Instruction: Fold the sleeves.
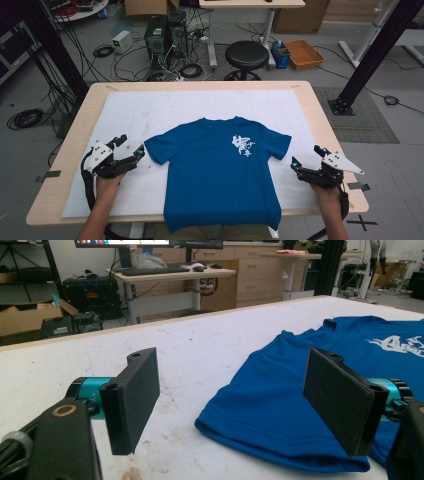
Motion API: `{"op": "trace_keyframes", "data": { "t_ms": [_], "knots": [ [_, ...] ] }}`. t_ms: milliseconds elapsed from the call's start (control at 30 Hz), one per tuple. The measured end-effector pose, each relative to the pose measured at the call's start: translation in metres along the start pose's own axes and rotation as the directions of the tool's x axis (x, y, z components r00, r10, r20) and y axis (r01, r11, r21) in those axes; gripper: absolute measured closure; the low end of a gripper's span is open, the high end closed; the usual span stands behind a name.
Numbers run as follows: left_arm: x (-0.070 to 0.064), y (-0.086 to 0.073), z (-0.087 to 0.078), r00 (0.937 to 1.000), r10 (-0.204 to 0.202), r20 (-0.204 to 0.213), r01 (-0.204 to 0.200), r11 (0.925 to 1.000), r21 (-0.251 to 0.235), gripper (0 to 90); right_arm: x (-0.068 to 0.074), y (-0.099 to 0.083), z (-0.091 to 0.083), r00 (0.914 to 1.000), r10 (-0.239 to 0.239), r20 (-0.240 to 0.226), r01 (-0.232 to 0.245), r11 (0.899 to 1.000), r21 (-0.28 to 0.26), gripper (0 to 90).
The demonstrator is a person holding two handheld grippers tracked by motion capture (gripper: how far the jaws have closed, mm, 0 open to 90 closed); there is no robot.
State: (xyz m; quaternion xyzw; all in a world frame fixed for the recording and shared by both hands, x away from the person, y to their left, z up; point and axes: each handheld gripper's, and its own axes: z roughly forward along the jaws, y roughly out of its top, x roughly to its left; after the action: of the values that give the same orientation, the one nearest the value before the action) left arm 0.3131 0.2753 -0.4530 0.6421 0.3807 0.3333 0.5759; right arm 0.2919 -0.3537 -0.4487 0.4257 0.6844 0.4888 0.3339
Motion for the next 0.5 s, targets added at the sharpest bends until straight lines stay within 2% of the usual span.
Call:
{"op": "trace_keyframes", "data": {
  "t_ms": [500],
  "knots": [
    [-0.0015,0.0006,0.0014,0.9998,0.012,-0.013,-0.012,0.9998,0.018,23.1,-0.0022,0.0009,0.0017,0.9993,0.033,0.017,-0.033,0.999,0.019,6.9]
  ]
}}
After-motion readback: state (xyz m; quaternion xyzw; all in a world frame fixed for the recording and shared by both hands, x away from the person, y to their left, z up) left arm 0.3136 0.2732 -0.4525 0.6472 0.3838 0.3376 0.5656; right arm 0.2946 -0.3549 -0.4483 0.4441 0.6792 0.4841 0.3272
